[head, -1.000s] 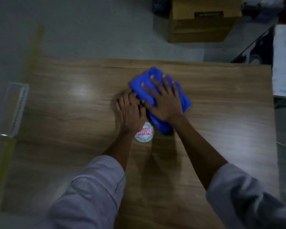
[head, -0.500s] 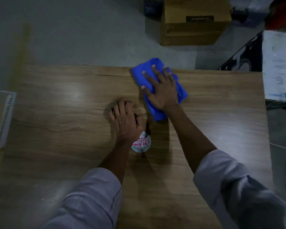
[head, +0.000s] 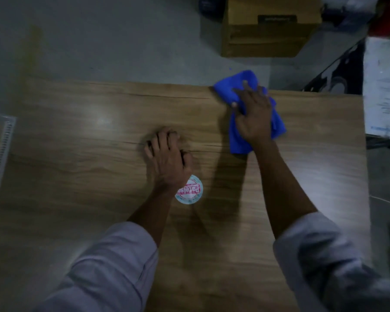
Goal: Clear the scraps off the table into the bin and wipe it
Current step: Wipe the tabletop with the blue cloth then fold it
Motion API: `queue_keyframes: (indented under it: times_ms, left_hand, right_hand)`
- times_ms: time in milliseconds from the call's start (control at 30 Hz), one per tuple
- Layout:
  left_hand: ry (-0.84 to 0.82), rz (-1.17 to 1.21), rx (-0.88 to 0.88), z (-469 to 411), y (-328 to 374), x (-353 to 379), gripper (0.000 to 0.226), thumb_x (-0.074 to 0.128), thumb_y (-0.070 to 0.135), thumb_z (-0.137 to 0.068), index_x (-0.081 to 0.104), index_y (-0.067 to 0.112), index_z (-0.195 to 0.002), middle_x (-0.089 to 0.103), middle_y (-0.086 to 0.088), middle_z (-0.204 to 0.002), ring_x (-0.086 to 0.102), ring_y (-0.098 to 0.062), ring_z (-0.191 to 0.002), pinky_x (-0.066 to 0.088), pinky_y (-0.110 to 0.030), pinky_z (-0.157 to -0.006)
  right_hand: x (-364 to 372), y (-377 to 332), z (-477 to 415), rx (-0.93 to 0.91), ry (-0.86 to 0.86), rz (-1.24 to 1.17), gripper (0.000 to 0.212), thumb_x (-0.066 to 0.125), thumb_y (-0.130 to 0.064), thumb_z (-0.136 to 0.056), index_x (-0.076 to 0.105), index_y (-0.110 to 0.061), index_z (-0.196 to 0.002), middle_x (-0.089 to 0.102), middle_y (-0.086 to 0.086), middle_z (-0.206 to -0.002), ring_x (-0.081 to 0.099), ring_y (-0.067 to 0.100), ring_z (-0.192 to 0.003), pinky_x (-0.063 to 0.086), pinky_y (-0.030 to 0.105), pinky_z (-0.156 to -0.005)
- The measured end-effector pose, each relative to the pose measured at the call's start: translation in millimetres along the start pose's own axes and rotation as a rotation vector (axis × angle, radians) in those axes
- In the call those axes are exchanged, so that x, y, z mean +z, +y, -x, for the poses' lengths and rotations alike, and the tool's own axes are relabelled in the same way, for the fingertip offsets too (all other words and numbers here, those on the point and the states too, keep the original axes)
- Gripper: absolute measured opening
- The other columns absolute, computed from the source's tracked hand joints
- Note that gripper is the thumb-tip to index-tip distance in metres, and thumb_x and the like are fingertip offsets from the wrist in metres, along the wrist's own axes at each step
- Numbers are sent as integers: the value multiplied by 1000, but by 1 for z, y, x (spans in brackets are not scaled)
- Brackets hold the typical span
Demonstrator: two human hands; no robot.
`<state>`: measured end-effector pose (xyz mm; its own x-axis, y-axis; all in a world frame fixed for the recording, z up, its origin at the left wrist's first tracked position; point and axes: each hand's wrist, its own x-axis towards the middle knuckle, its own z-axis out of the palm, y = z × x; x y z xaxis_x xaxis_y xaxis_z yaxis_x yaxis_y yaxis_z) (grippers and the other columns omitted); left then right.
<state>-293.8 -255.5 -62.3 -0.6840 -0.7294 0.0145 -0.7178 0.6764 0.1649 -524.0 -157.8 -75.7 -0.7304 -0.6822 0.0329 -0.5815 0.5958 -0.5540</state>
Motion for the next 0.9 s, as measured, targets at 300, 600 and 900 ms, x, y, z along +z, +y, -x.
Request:
queue_keyframes:
  times_ms: [300, 600, 900]
  left_hand:
    - [51, 86, 32, 1, -2, 7, 56, 52, 39, -81, 49, 13, -130, 51, -12, -139, 45, -32, -122, 31, -48, -101]
    - [-21, 59, 594, -62, 39, 2, 87, 53, 39, -77, 28, 25, -159, 18, 1, -169, 11, -24, -157, 12, -58, -122]
    - [-107, 74, 449, -100, 68, 25, 70, 46, 41, -90, 35, 25, -157, 29, 6, -165, 18, -17, -155, 18, -44, -123]
  right_hand:
    - [-15, -41, 72, -112, -175, 144, 97, 67, -69, -76, 28, -35, -159, 3, 1, -171, -9, 35, -156, -10, 58, -119]
    - [-4, -17, 99, 55, 58, 121, 55, 45, -48, -96, 52, -29, -148, 38, 4, -161, 26, 37, -152, 18, 55, -123]
    - [4, -4, 45, 115, 47, 130, 67, 42, -45, -87, 46, -26, -152, 34, 7, -163, 19, 41, -153, 11, 54, -123]
